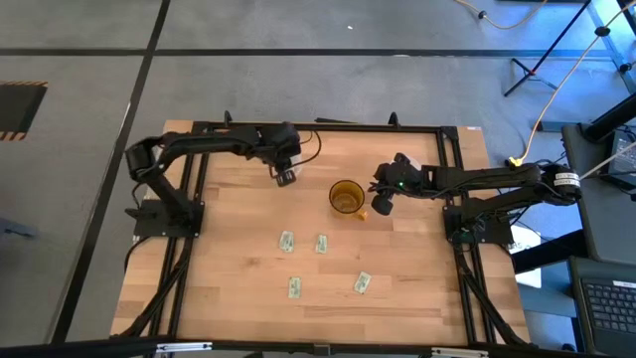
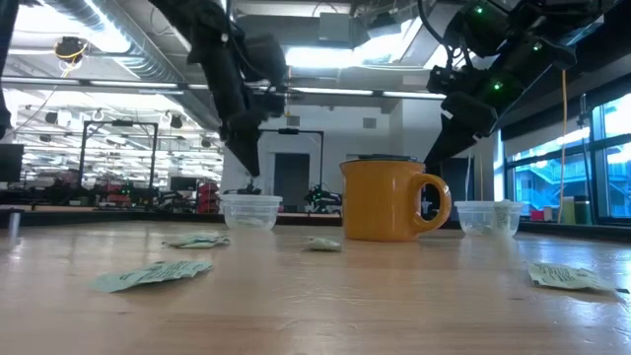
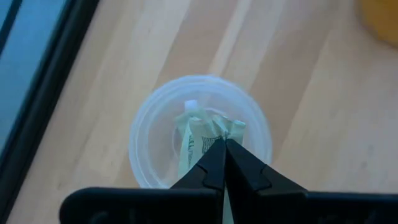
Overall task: Pick and place Stevia / Truvia into bins
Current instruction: Put the white stevia packet into the left transparent container
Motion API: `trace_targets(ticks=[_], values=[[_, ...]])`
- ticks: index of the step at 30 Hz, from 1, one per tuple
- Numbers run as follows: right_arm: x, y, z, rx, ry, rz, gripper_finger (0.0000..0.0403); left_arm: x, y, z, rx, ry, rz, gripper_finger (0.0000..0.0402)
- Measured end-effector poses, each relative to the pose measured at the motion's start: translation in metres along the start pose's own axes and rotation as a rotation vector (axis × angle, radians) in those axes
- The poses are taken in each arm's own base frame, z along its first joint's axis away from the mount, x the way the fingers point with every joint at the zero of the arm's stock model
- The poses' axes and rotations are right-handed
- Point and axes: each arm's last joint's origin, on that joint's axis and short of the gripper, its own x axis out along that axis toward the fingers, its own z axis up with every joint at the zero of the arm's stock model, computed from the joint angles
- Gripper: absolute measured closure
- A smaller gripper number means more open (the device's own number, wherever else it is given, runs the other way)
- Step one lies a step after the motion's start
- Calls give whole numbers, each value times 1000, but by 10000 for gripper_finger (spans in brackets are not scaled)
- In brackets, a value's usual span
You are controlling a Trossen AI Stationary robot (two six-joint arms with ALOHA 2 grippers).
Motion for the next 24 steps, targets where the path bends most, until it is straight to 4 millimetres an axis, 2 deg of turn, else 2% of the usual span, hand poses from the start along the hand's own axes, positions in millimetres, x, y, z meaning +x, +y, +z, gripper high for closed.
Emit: trace_targets(ticks=[6, 11, 17, 24], values=[[0, 0, 0, -1, 1, 0, 286, 25, 8, -3, -21, 76, 4, 400], [0, 0, 0, -2, 1, 0, 286, 38, 8, -2, -16, 79, -11, 400], [0, 0, 0, -1, 1, 0, 286, 40, 8, -2, -2, 75, -13, 395], [0, 0, 0, 0, 1, 0, 286, 40, 8, -2, -8, 76, -9, 366]])
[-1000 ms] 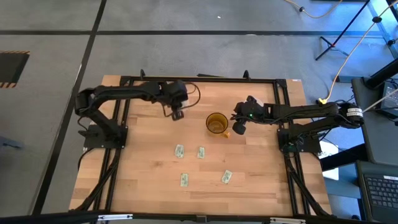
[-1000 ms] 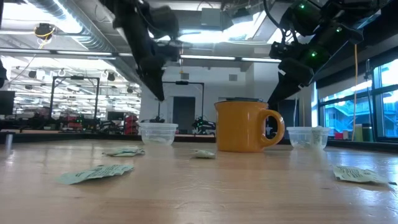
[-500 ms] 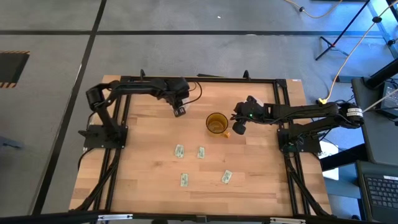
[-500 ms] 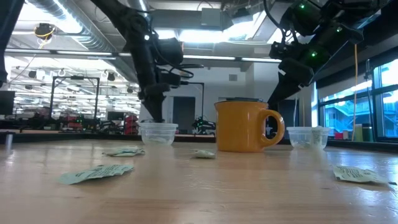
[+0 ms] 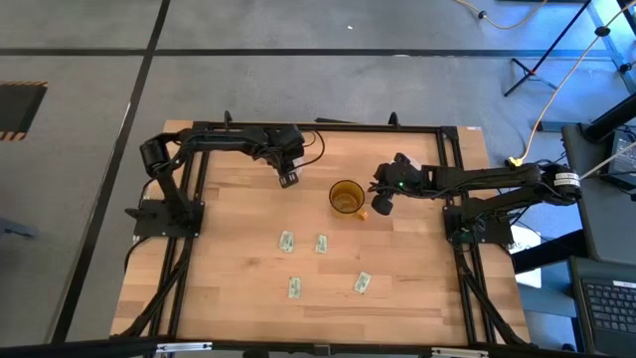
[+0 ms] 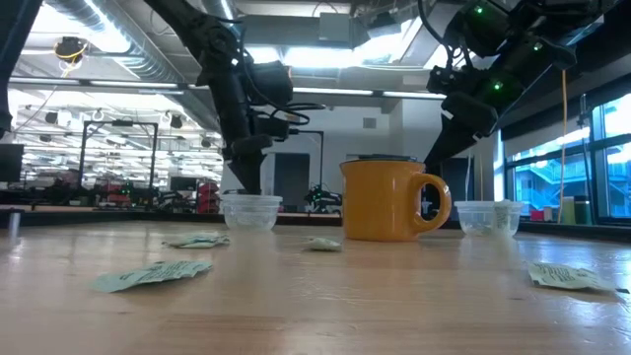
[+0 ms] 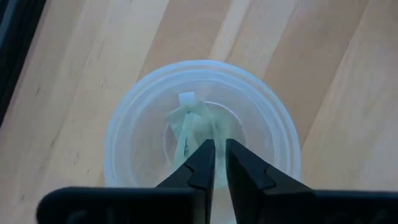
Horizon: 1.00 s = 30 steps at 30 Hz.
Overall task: Pick and place Stevia / Truvia into bins
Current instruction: Put the white stevia packet into the left transparent container
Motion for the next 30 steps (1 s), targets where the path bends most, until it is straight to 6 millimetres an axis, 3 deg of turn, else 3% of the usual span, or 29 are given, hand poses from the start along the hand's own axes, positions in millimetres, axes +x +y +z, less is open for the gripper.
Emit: trace_targets(ticks=[4, 9, 13, 18, 25, 30], values=[[0, 0, 0, 0, 0, 0, 286, -10, 2, 0, 5, -20, 41, 352], [0, 0, 0, 0, 1, 0, 286, -43, -5, 2, 21, -123, -6, 343], [0, 0, 0, 0, 1, 0, 286, -73, -29, 1, 95, -212, -147, 344], [0, 0, 0, 0, 1, 0, 286, -100, -75, -14, 267, -206, -242, 347], [0, 0, 0, 0, 1, -1, 286, -101, -133, -38, 355, -134, -331, 348], [0, 0, 0, 0, 0, 0, 286, -86, -153, -56, 371, -75, -264, 354]])
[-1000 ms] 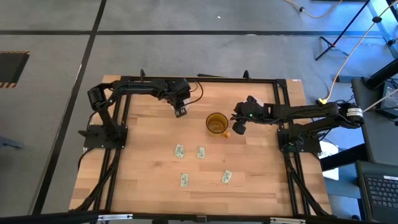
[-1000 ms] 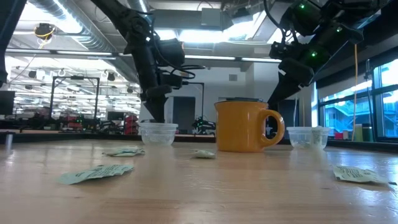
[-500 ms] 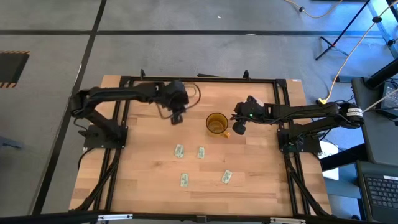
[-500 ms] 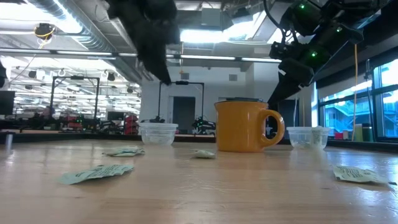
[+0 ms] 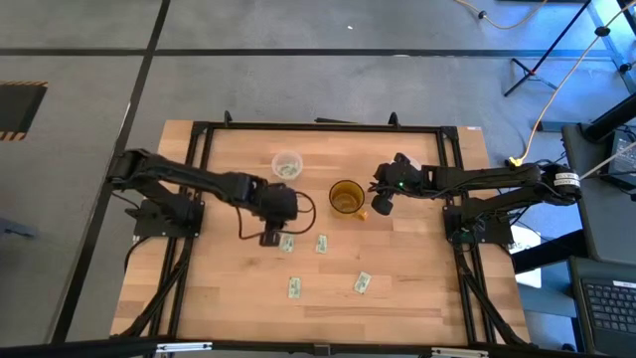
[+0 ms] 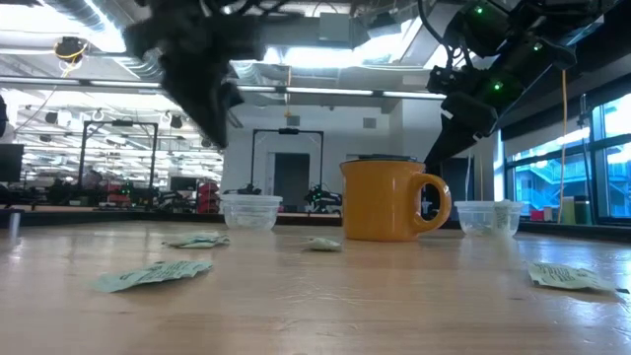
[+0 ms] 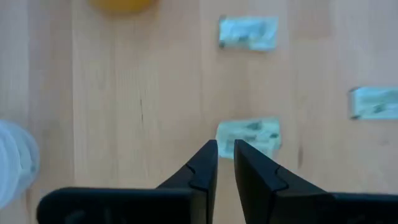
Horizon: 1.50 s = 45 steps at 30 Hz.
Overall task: Pick and place Stevia / Truvia into bins
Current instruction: Put the white stevia packet into the left transparent container
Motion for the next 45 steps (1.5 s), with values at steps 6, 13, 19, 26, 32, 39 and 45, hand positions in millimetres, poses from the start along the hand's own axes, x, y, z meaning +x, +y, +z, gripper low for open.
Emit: trace_targets(ticks=[6, 13, 19, 26, 32, 39, 45], values=[[0, 0, 0, 11, 0, 0, 286, 24, 0, -18, -67, 53, 54, 359], [0, 0, 0, 22, 0, 0, 286, 44, 0, -23, -101, -26, 15, 357], [0, 0, 0, 22, 0, 0, 286, 50, -4, -24, -52, -11, 15, 350], [0, 0, 0, 19, 0, 0, 286, 63, -8, -26, -44, 38, 13, 341], [0, 0, 0, 18, 4, 0, 286, 86, -9, -31, -59, 110, 20, 333], [0, 0, -1, 17, 4, 0, 286, 92, -9, -33, -58, 146, 19, 331], [0, 0, 0, 18, 3, 0, 286, 91, -9, -34, -51, 147, 18, 348]])
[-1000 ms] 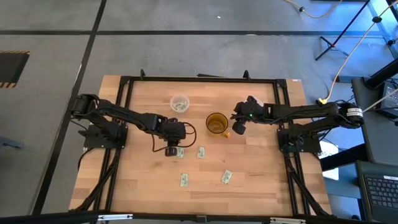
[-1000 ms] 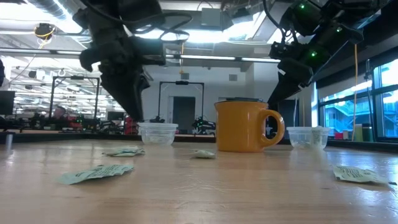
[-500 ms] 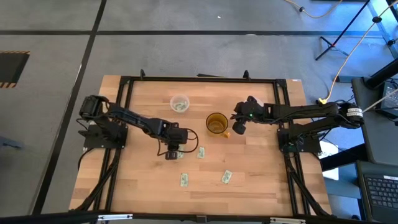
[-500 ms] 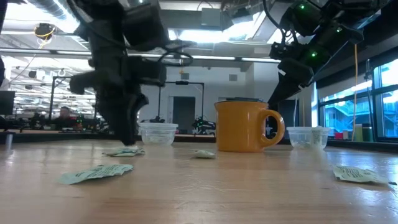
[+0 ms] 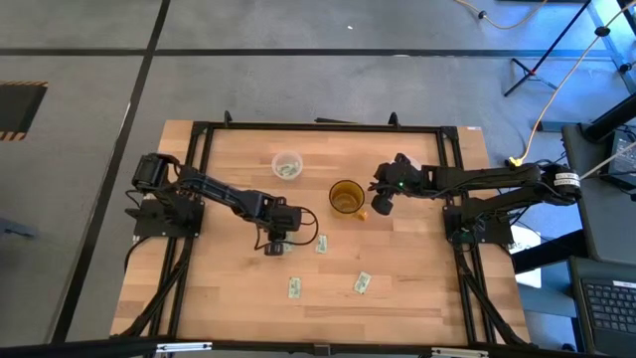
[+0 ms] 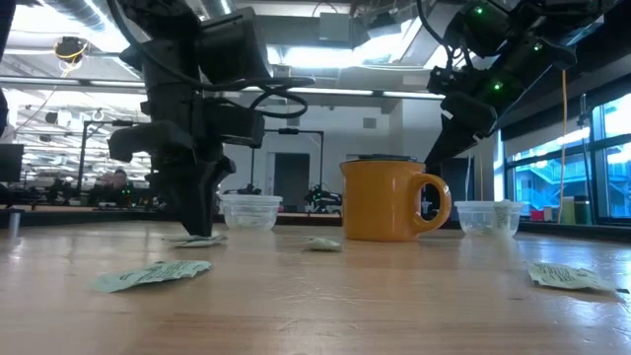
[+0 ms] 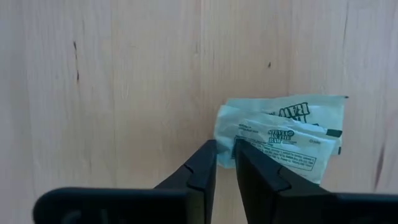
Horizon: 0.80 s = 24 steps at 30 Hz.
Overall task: Pick and place Stevia / Truvia into bins
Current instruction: Put the white stevia packet into the left transparent container
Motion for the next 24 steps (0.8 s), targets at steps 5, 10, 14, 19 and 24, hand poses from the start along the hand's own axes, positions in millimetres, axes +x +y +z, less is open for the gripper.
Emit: trace_targets(ticks=[5, 10, 14, 19, 24], values=[[0, 0, 0, 0, 0, 0, 286, 0, 0, 0, 10, 1, 0, 370], [0, 0, 0, 0, 0, 0, 286, 0, 0, 0, 11, 4, 0, 392], [0, 0, 0, 0, 0, 0, 286, -2, 0, -1, 10, -1, 0, 399], [0, 0, 0, 0, 0, 0, 286, -12, 0, 3, 10, -29, -13, 400], [0, 0, 0, 0, -1, 0, 286, -29, 0, 5, 16, -81, -31, 399]])
